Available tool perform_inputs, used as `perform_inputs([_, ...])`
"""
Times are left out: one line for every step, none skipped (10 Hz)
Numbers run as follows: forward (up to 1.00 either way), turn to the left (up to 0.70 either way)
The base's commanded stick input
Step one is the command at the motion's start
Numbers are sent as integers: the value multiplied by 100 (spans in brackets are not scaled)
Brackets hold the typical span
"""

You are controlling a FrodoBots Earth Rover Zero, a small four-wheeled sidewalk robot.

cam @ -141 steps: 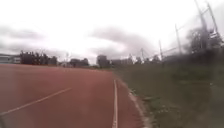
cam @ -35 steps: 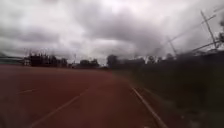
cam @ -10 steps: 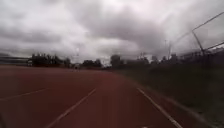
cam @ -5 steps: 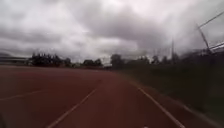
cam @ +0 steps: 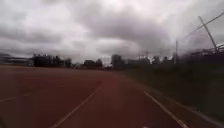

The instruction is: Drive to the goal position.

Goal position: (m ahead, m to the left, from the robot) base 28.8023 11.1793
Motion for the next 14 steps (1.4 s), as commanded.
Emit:
perform_inputs([70,0])
perform_inputs([70,0])
perform_inputs([70,0])
perform_inputs([70,0])
perform_inputs([70,0])
perform_inputs([70,0])
perform_inputs([70,0])
perform_inputs([70,0])
perform_inputs([70,0])
perform_inputs([70,0])
perform_inputs([70,0])
perform_inputs([70,0])
perform_inputs([70,0])
perform_inputs([70,0])
